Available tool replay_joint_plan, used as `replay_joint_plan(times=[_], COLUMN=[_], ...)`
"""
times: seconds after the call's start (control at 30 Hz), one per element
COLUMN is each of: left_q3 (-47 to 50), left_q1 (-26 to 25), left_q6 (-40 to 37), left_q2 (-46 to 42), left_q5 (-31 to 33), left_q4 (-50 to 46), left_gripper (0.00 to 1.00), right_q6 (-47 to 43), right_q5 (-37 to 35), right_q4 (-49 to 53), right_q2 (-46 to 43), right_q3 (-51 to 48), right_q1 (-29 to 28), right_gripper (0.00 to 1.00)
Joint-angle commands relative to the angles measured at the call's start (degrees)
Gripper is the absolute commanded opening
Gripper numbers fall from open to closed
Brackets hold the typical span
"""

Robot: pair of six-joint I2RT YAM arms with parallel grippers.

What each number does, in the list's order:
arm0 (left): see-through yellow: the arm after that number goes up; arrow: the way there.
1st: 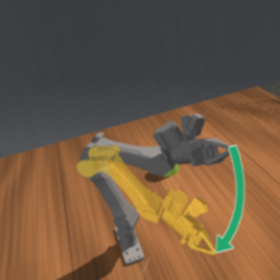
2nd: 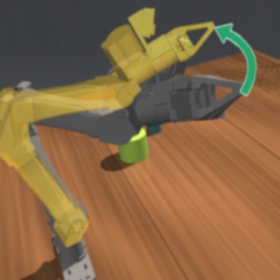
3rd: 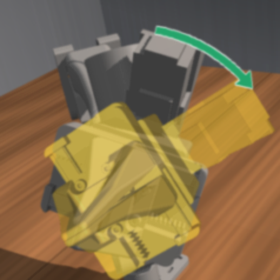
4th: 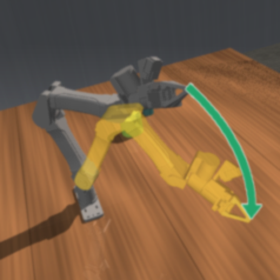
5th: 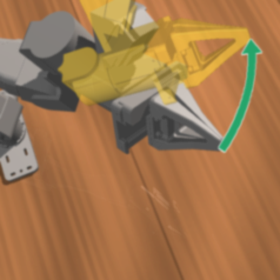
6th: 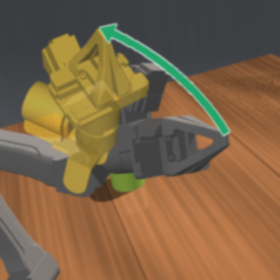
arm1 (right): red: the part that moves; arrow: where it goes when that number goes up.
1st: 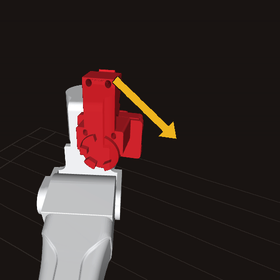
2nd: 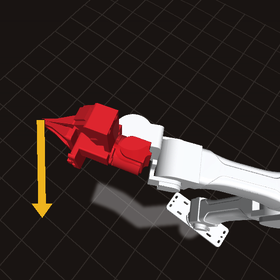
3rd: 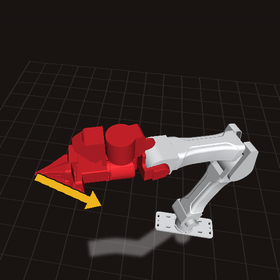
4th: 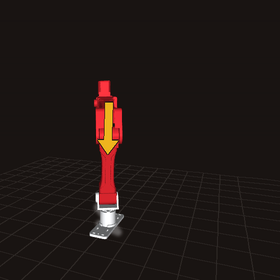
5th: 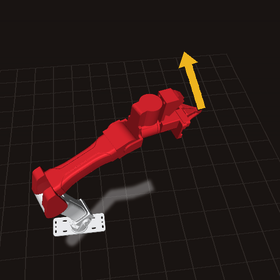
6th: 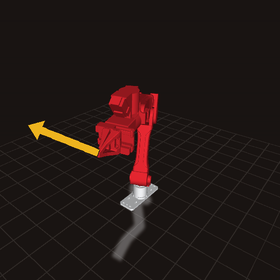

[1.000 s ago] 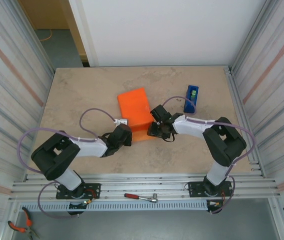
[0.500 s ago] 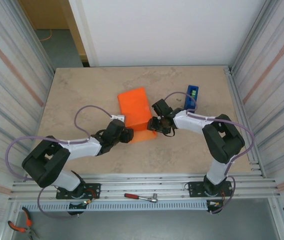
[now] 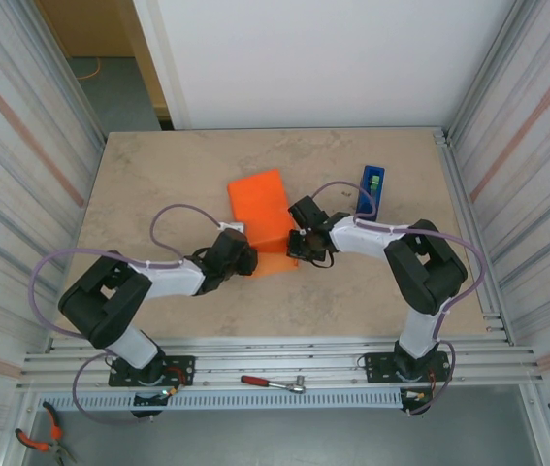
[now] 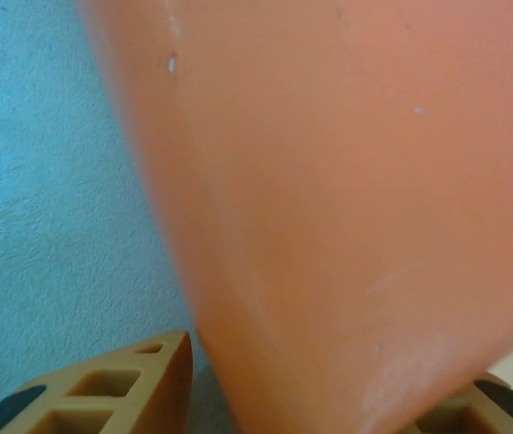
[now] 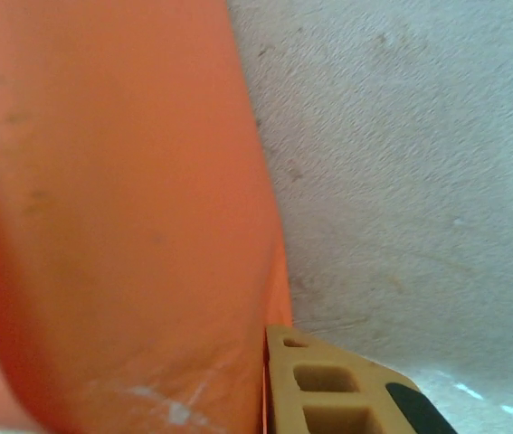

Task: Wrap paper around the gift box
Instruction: Fold the third fold of the wrapping paper on the gift box.

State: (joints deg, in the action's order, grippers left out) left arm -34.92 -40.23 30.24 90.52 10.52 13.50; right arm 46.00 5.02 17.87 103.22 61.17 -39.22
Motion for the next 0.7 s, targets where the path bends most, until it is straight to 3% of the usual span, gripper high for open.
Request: replay_joint_plan(times=[0.0,0.03,0.07,0.17,0.2,0.23,0.3,0.4,0.43,0.47,0.5,0.57,0.67], left_q3=[-2.2,-2.1,-2.1,-2.0,-2.0,-2.0,-2.2,-2.4,-2.5,-2.5,-2.7,-3.1,-2.5], left_q1=[0.3,0.4,0.4,0.4,0.4,0.4,0.6,1.0,1.2,1.4,1.7,2.6,3.5], left_q6=[0.0,-0.1,-0.2,-0.4,-0.5,-0.9,-1.3,-1.8,-2.0,-2.1,-1.9,-0.7,2.1], left_q2=[0.9,0.9,1.0,0.9,0.9,1.0,1.1,1.0,0.7,0.4,0.0,-0.9,-3.1], left_q5=[1.9,1.9,1.9,2.1,2.0,2.0,1.7,0.7,0.2,-0.4,-1.1,-2.8,-4.8], left_q4=[0.0,0.0,-0.1,-0.2,-0.3,-0.1,-0.2,-0.5,-0.7,-0.8,-1.4,-3.8,-6.4], left_gripper=[0.42,0.42,0.41,0.4,0.4,0.4,0.4,0.4,0.41,0.42,0.43,0.47,0.51], right_q6=[1.9,2.2,2.4,2.4,1.9,1.7,1.4,1.6,1.9,2.1,2.2,2.5,3.2], right_q5=[-2.2,-2.9,-3.6,-5.2,-5.4,-5.2,-4.8,-4.0,-3.8,-3.8,-3.6,-3.3,-3.3], right_q4=[0.5,1.2,1.8,3.1,3.2,3.1,2.9,2.0,1.8,1.8,1.7,1.1,0.7], right_q2=[0.1,0.0,-0.1,0.3,0.6,0.9,1.8,1.9,1.8,1.7,1.5,1.0,-0.2], right_q3=[-0.6,-0.6,-0.5,-0.2,-0.1,0.1,0.4,0.0,-0.2,-0.3,-0.4,-0.8,-1.3], right_q1=[-1.0,-1.2,-1.2,-1.1,-0.9,-0.8,-0.7,-0.8,-0.9,-1.1,-1.3,-1.7,-2.4], right_gripper=[0.25,0.41,0.49,0.5,0.46,0.36,0.02,0.0,0.07,0.22,0.21,0.0,0.0])
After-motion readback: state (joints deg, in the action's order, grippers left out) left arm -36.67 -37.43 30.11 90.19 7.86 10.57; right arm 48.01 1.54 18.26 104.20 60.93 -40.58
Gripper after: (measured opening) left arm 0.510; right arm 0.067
